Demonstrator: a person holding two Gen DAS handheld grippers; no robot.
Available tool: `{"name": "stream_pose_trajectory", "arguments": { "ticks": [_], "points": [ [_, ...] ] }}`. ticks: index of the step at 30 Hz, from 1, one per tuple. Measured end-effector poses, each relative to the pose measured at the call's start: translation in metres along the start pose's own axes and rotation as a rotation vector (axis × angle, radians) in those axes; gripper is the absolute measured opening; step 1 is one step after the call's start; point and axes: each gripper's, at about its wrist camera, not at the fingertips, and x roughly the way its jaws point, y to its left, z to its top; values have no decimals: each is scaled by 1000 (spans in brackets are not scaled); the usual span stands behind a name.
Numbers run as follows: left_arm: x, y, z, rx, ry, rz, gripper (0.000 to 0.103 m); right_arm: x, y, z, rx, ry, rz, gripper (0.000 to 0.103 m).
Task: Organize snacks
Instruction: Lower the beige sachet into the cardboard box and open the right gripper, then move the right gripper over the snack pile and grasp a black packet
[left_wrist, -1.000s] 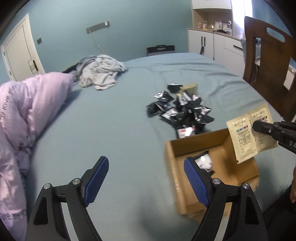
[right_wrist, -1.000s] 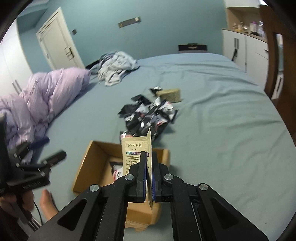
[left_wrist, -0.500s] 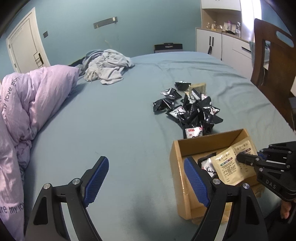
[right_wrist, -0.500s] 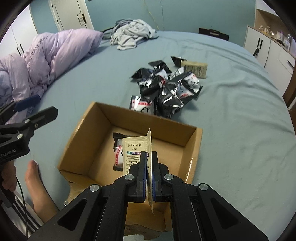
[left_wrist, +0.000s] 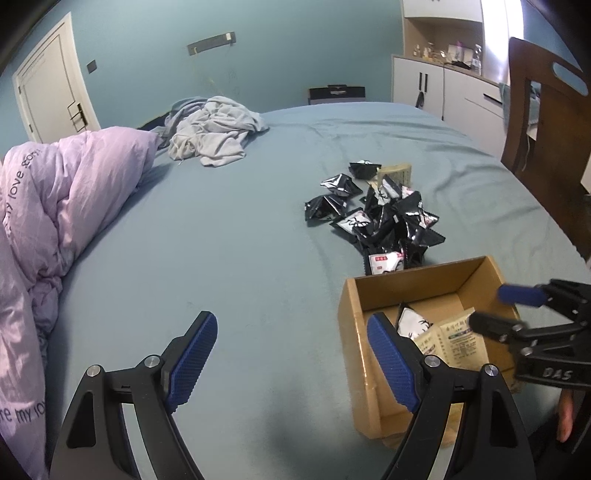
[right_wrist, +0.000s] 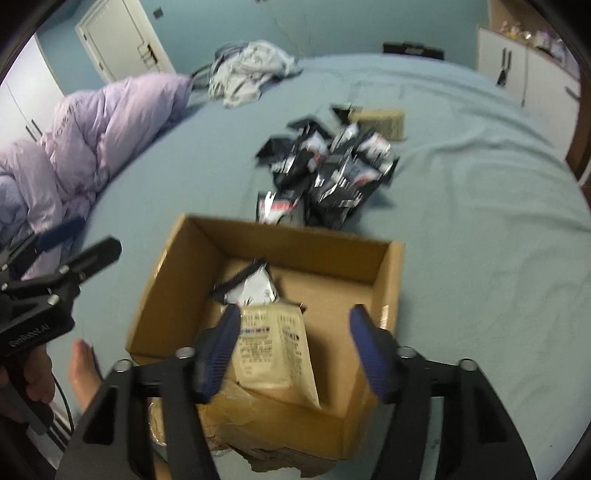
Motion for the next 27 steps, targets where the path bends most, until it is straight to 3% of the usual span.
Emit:
{"name": "stream_pose_trajectory", "arguments": {
  "ticks": [2,8,12,13,15,19,25,27],
  "points": [
    [-2,2,0,-6,-5,1,84,-13,-1,-1,8,-52,-8,72],
    [-4,0,0,-5,-6,-7,84,-45,-8,-8,44,-126,-70,72],
    [-5,-3,1,-2,-10,-18,84,-72,-14,-13,73,-188,-225,72],
    [-5,-3,2,-3,-12,-22,84,-80,-20,-15,101,-205,-291,73],
    [-6,-4,3,-6,-17,-27,84,-89,-30,-18,167,-218,-344,73],
    [-6,-8,5,-1,-23,-16,84,-95,-50,-27,271,-199,-251,73],
    [-6,-13,10,-11,-31,-29,85,-82,-43,-15,225,-211,-284,73],
    [-4,-15,12,-10,-30,-32,85,-74,-45,-9,206,-224,-340,73]
  ]
}}
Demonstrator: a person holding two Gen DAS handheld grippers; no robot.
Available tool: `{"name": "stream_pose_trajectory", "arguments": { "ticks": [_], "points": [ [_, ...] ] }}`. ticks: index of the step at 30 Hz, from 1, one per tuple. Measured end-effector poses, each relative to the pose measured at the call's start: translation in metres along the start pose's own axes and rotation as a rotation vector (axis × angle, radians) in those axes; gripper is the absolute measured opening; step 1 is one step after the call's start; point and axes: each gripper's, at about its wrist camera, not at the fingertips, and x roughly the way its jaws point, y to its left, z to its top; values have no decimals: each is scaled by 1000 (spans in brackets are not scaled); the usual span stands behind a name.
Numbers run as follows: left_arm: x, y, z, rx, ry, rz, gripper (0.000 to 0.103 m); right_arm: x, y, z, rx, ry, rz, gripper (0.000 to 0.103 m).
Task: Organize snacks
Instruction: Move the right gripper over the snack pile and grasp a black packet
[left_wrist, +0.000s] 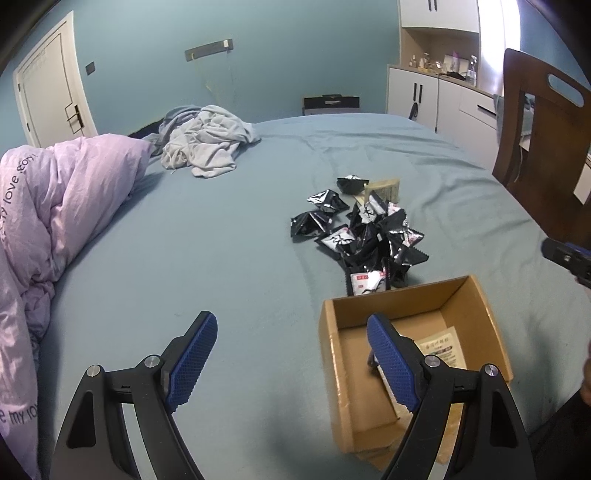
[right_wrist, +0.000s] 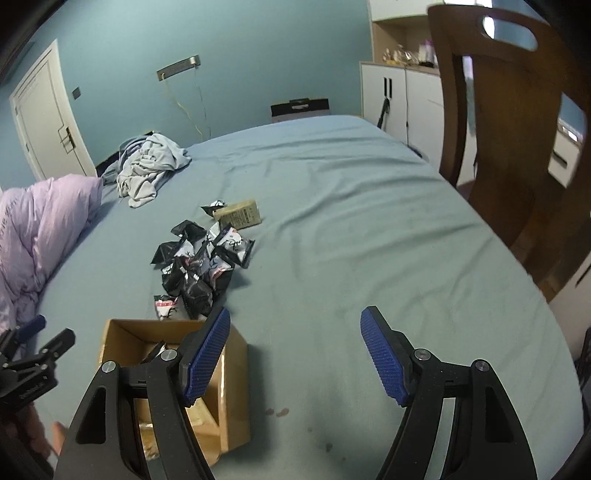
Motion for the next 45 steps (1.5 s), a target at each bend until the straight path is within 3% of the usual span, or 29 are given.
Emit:
{"name": "stream_pose_trajectory", "arguments": {
  "ticks": [3,5,10,24,33,40,45],
  "points": [
    [8,-6,3,25,6,18,85,20,9,5,-32,1,-124,73],
    [15,-8,4,33,13,26,85,34,14,5,-45,29,-124,73],
    [23,-10,11,28,19,9,85,71,18,19,-28,172,-5,73],
    [36,-9,18,18,41,-37,86,153,17,60,-2,225,66,73],
    [44,-7,21,5,69,-66,86,206,32,64,-26,344,163,73],
    [52,-8,19,9,96,-69,86,208,44,77,-25,362,309,73],
    [52,-10,20,12,100,-74,86,206,55,70,-70,428,403,73]
  ]
}}
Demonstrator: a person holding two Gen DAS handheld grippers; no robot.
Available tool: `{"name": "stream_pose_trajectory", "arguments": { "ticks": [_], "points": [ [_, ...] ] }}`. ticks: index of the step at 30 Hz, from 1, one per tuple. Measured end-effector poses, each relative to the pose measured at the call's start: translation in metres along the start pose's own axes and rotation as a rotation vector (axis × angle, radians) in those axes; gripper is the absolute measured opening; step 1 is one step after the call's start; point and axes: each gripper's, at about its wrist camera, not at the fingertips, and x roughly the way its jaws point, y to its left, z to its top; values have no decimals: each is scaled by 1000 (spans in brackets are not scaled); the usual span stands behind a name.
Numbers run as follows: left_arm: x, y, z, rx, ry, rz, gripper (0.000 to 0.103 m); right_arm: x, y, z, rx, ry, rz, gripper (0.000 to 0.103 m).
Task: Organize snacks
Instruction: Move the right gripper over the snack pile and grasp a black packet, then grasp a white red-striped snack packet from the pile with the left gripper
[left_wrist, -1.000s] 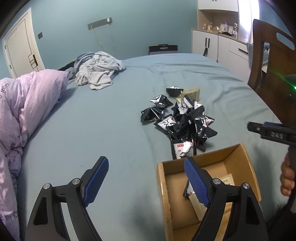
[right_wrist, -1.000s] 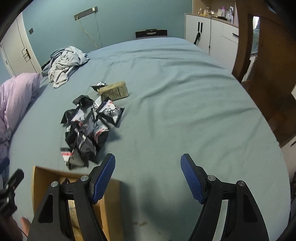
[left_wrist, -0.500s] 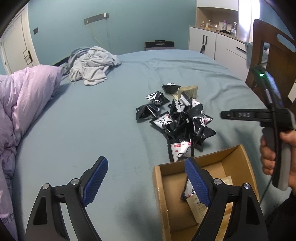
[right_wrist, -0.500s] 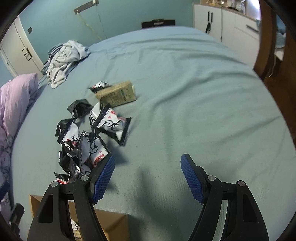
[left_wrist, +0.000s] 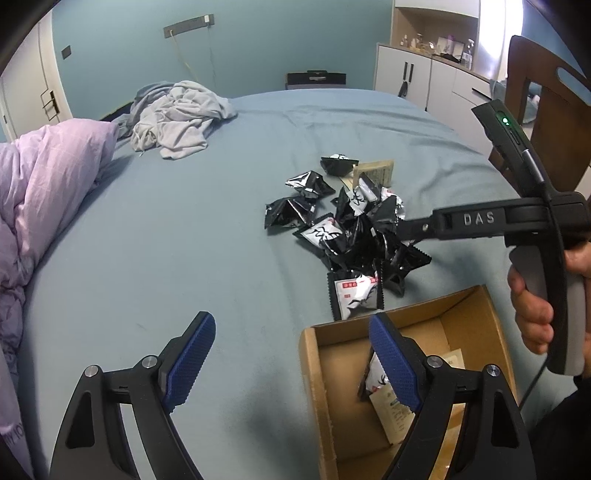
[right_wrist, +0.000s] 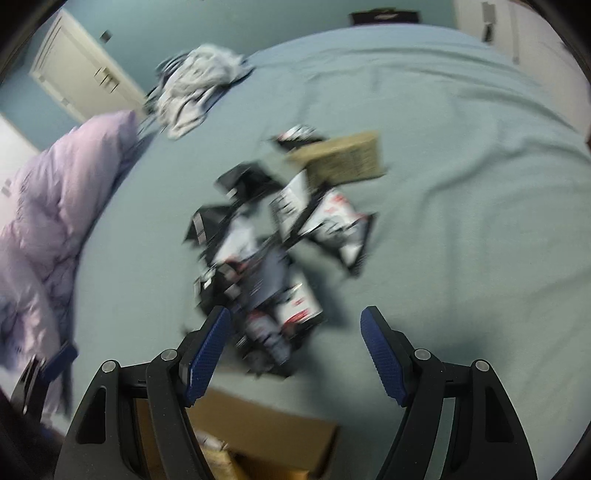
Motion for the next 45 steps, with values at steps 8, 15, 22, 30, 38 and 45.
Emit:
{"name": "stream_pose_trajectory", "arguments": {
  "ticks": [8,15,22,30,38,45],
  "points": [
    [2,-3,-2,11,5,9,86,33,-2,1,-34,130,-14,66],
    [6,-2,-5,9,11,19,86,33,-2,6,-50,87,-21,28],
    [9,-5,-1,24,6,13,86,-21,1,-5,2,-58,13,27],
    [26,-7,31,40,50,-23,86,-105,-20,-54,110,-249,-26,27],
    [65,-36,70,144,171,-122,87,-131,-33,-128,228,-244,46,27],
    [113,-43,71,59,401,-186,87,-128,-30,-142,242,-222,37,27]
  ]
}}
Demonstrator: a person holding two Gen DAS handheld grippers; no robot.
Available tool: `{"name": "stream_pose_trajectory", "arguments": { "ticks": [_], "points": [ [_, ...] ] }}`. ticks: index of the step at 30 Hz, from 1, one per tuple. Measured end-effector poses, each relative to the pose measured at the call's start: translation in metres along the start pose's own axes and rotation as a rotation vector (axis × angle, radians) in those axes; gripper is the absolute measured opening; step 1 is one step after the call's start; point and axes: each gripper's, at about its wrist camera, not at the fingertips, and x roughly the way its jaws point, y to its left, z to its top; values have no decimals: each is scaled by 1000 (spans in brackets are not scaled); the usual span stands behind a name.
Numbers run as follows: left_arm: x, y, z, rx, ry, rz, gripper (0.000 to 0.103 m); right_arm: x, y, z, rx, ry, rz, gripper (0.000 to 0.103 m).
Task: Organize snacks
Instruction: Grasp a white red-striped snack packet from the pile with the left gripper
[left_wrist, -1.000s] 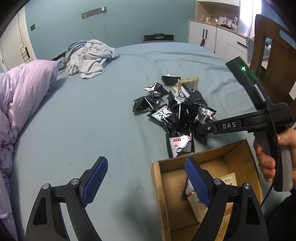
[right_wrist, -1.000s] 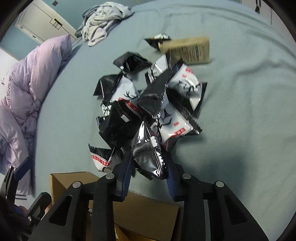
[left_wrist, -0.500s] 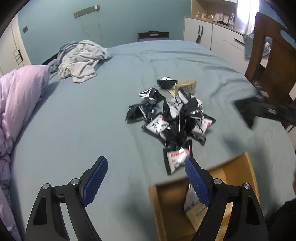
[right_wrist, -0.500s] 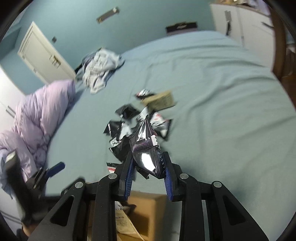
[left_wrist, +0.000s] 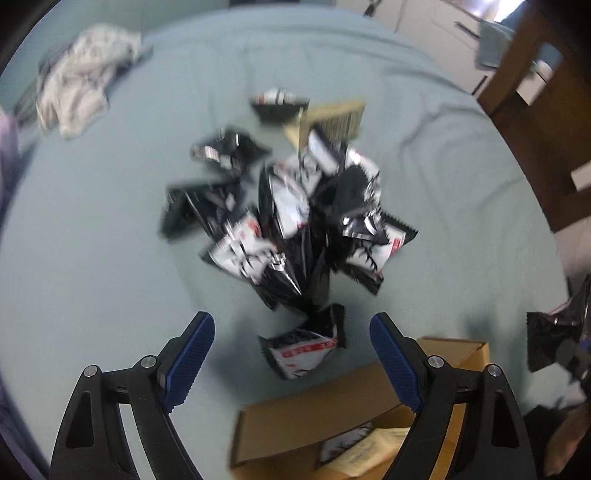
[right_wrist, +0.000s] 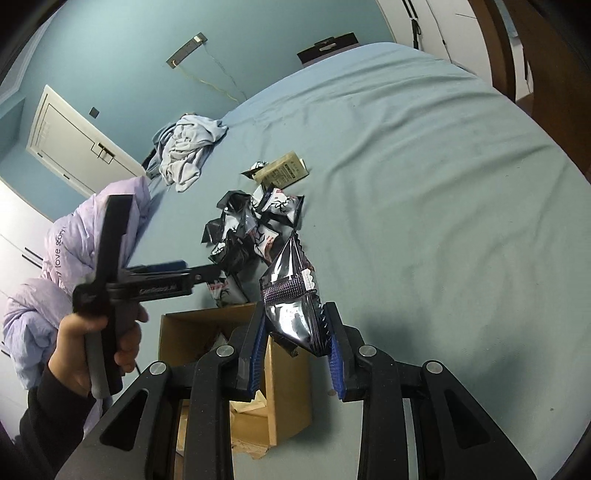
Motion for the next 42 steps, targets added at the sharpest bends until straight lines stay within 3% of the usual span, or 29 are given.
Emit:
{"name": "stream_pose_trajectory", "arguments": {
  "ticks": [5,8,9,13,15,21,26,31,34,37,42],
  "points": [
    [23,5,-2,-99,111,-100,87,11,1,5,5,24,-8,27],
    [36,-7,-5,-54,146,-47,83,16,-3,16,7,43,-22,27],
    [40,-11,-7,-40,159,-30,70,17,-3,18,8,42,-28,27],
    [47,-13,-12,-93,178,-79,36,15,-4,20,20,33,-50,27],
    [44,-12,-16,-117,151,-93,28,17,-4,19,24,34,-58,27],
    [6,4,-28,-220,17,-114,27,23,1,17,10,33,-101,27],
    [-51,21,-40,-250,-123,-102,27,25,9,17,-12,26,-130,27],
    [-110,31,-64,-217,-263,-87,27,24,15,14,-36,4,-152,27],
    [-131,27,-80,-171,-313,-120,27,20,19,10,-55,-16,-185,27],
    [-150,24,-97,-147,-362,-103,27,14,19,7,-56,-32,-198,27],
    [-147,1,-128,-79,-463,-99,27,3,23,4,-69,-62,-227,27]
  ]
}}
